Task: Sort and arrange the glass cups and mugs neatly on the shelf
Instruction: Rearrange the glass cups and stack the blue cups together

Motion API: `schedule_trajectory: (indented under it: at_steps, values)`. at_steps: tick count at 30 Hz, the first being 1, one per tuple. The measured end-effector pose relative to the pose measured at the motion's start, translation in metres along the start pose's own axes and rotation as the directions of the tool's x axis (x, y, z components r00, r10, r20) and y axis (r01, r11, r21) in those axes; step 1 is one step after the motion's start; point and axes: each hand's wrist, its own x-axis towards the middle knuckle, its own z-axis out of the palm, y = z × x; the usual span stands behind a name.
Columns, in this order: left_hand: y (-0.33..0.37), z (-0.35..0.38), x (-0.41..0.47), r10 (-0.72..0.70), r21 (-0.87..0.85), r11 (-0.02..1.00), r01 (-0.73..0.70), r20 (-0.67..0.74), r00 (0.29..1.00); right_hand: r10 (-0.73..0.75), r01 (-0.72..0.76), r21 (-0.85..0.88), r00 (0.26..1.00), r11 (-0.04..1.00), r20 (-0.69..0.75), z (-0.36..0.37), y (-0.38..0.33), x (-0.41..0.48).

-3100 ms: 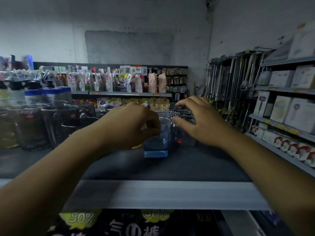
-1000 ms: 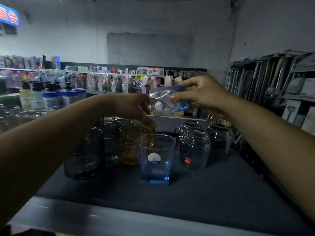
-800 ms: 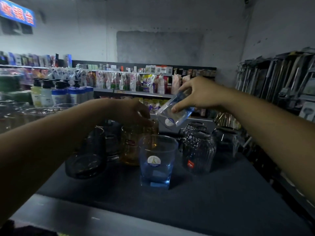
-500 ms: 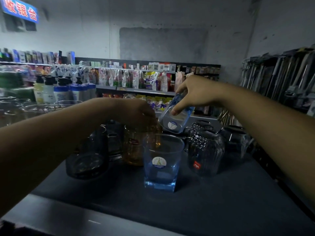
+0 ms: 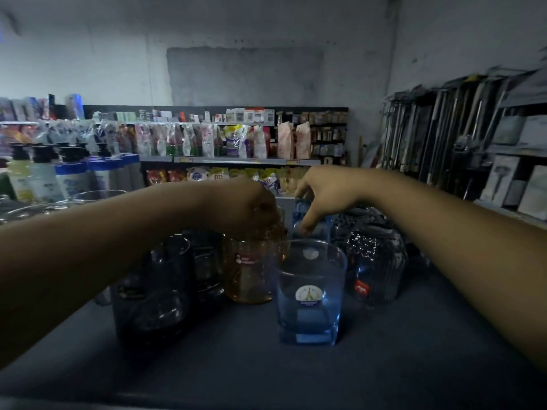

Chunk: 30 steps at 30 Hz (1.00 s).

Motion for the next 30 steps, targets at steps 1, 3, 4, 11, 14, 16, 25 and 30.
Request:
schedule_trajectory:
  at_steps: [1, 3, 4, 11, 14, 16, 25, 30]
  values:
    - [0.000, -0.001, 0.000, 0.017, 0.005, 1.000, -0.017, -0.004, 1.000, 0.007, -0.007, 0.004, 1.000, 1.000, 0.007, 0.004, 0.002, 0.003]
    - [0.002, -0.006, -0.001, 0.050, 0.006, 0.999, -0.050, 0.014, 0.999, 0.016, -0.017, 0.032, 1.000, 0.999, 0.011, 0.009, 0.004, 0.006]
    - [0.002, -0.009, -0.002, 0.068, 0.002, 0.998, -0.068, 0.035, 0.997, 0.017, -0.017, 0.045, 1.000, 0.999, 0.011, 0.010, 0.005, 0.006]
    - [0.040, -0.026, -0.031, 0.255, -0.164, 0.951, -0.261, -0.055, 0.965, -0.055, 0.055, 0.016, 0.998, 0.998, 0.012, 0.023, 0.012, 0.006]
    - [0.058, -0.024, -0.044, 0.283, -0.152, 0.951, -0.270, 0.067, 0.957, -0.037, 0.037, 0.012, 0.999, 0.999, -0.031, 0.021, 0.009, -0.009]
    - [0.067, -0.017, -0.047, 0.281, -0.035, 0.960, -0.279, 0.102, 0.954, -0.018, 0.019, 0.043, 0.999, 0.999, -0.040, 0.016, 0.005, -0.026]
    - [0.066, -0.004, -0.048, 0.248, -0.045, 0.967, -0.252, -0.074, 0.966, -0.031, 0.147, 0.255, 0.912, 0.956, -0.408, 0.015, -0.002, -0.087]
    - [0.044, -0.017, -0.057, 0.034, -0.433, 0.879, -0.200, -0.360, 0.932, 0.101, 0.227, 0.514, 0.840, 0.827, -0.533, 0.020, -0.001, -0.095]
